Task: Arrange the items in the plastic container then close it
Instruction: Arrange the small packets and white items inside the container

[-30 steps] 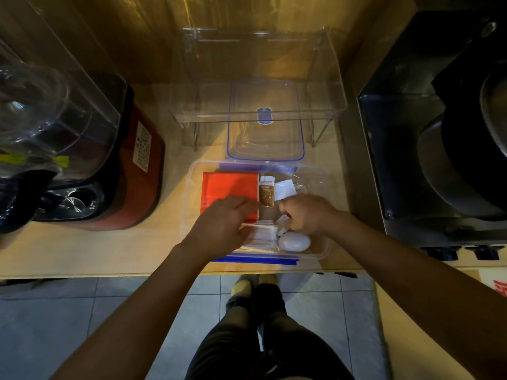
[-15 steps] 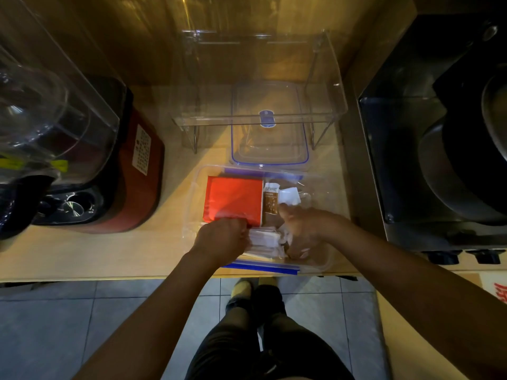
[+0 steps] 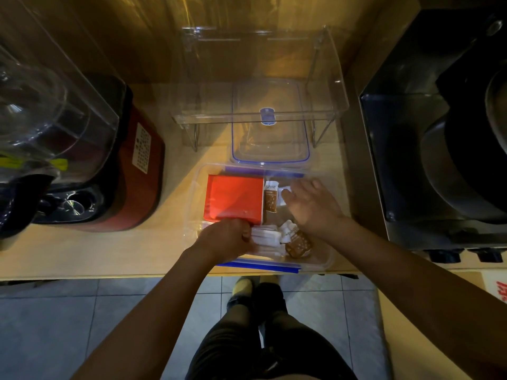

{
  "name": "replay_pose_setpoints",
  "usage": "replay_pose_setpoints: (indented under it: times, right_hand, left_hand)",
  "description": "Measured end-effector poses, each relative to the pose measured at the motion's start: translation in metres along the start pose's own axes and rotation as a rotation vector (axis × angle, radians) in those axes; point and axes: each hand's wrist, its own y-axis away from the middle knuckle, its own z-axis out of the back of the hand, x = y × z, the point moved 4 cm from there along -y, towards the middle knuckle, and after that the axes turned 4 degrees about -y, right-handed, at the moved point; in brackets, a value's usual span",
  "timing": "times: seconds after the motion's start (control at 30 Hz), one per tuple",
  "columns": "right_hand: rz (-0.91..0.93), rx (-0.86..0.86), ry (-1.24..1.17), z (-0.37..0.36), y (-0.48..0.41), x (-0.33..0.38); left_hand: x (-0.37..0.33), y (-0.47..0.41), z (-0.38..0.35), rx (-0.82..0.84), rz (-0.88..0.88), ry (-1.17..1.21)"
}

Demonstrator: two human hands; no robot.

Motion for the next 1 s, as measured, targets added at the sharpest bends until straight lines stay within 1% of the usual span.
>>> replay_pose_setpoints:
  times: [0.03,0.07,0.1,0.13,0.17,0.2,0.3,0.33,0.4,0.5,0.53,0.6,0.67,0.77,0.87,0.93,1.0]
  right_hand:
    - [0.078,-0.077,-0.029,0.006,0.002,0.002]
    - [0.145,-0.102,-0.107,0.010,0.006,0.004]
    - [0.172,-0.020,-0.238,0.011,0.007,0.007]
    - [0.157,0.065,-0.388,0.010,0.007,0.009]
    - [0.112,0.178,-0.516,0.004,0.007,0.010]
    - [0.058,0.256,-0.608,-0.001,0.005,0.011]
    - [-0.023,0.398,-0.704,-0.017,0.003,0.018]
    - [-0.038,0.448,-0.707,-0.022,0.003,0.022]
    - [-0.068,0.489,-0.765,-0.028,0.003,0.031]
    - [-0.113,0.455,-0.906,-0.027,0.003,0.037]
    - [-0.141,0.444,-0.904,-0.026,0.003,0.035]
    - [-0.200,0.449,-0.816,-0.026,0.004,0.027]
    - [-0.234,0.500,-0.742,-0.026,0.006,0.022]
    - [-0.186,0.521,-0.819,-0.023,0.007,0.027]
    - [-0.214,0.439,-0.891,-0.019,0.007,0.027]
    - [-0.272,0.325,-0.813,-0.015,0.005,0.017]
    - [-0.333,0.170,-0.720,-0.009,0.003,0.007]
  left_hand:
    - [-0.001,-0.001,-0.001,0.048,-0.008,0.020]
    - [-0.002,-0.001,-0.002,0.090,-0.018,0.041]
    - [-0.003,-0.001,-0.003,0.114,-0.026,0.058]
    - [-0.004,-0.001,-0.002,0.119,-0.028,0.058]
    - [-0.004,-0.001,-0.002,0.113,-0.023,0.035]
    - [-0.004,-0.001,-0.001,0.097,-0.017,-0.012]
    - [-0.004,-0.001,0.002,0.013,0.010,-0.179]
    - [-0.004,0.000,0.002,-0.008,0.016,-0.210]
    - [-0.003,0.000,0.002,-0.021,0.028,-0.215]
    - [-0.002,0.000,0.002,-0.017,0.039,-0.179]
    - [-0.003,0.001,0.002,-0.020,0.039,-0.174]
    - [-0.002,0.001,0.002,-0.027,0.040,-0.169]
    - [-0.001,0.001,0.002,-0.033,0.042,-0.171]
    - [-0.002,0.001,0.001,-0.029,0.029,-0.162]
    - [-0.003,0.001,0.002,-0.018,0.015,-0.161]
    - [-0.005,0.002,0.003,-0.022,0.004,-0.167]
    - [-0.009,0.005,0.005,-0.024,-0.021,-0.153]
